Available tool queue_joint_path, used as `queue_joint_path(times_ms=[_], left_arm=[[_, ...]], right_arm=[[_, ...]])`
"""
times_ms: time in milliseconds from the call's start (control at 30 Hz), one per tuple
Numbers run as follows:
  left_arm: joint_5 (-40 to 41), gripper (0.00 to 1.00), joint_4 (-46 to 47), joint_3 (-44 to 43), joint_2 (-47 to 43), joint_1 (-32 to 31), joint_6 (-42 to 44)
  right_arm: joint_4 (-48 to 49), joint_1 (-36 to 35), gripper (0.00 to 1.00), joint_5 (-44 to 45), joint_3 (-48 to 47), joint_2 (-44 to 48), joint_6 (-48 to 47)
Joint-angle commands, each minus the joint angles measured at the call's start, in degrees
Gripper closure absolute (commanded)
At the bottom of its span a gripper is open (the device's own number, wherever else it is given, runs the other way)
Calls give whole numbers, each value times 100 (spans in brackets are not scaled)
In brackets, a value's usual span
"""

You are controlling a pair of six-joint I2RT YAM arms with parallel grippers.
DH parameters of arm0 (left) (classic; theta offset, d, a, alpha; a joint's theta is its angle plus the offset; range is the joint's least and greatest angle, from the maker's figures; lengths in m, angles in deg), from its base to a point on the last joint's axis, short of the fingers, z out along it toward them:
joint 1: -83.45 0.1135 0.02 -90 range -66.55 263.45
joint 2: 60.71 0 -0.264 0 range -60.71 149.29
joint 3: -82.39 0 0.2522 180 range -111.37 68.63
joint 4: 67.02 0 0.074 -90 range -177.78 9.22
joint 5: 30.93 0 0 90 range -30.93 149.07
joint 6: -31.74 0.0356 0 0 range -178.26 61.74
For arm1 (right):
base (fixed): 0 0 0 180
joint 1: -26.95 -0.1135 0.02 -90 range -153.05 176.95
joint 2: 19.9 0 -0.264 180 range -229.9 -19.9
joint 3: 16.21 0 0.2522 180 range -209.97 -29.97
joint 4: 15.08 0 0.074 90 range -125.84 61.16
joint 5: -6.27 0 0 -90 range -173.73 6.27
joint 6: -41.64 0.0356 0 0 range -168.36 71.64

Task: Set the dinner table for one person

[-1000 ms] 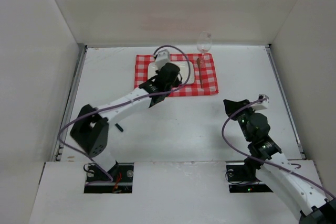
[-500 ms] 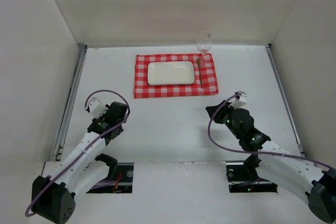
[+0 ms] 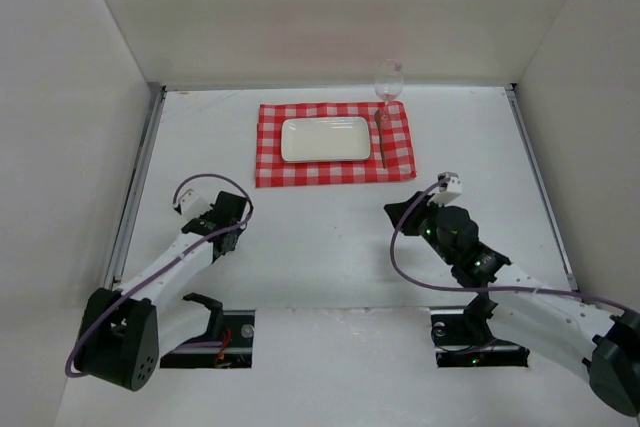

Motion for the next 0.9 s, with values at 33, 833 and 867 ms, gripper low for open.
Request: queue_joint_path(times_ms=[33,833,867], left_arm=[[-25,62,346,46,173,33,99],[-289,99,821,275,-220,165,642],[-262,99,821,153,-352,113,818]], right_arm=[[380,-110,65,-10,-294,-6,-125],[415,-39,64,-1,-206,109,-90],[432,-39,64,-1,-206,83,-90]])
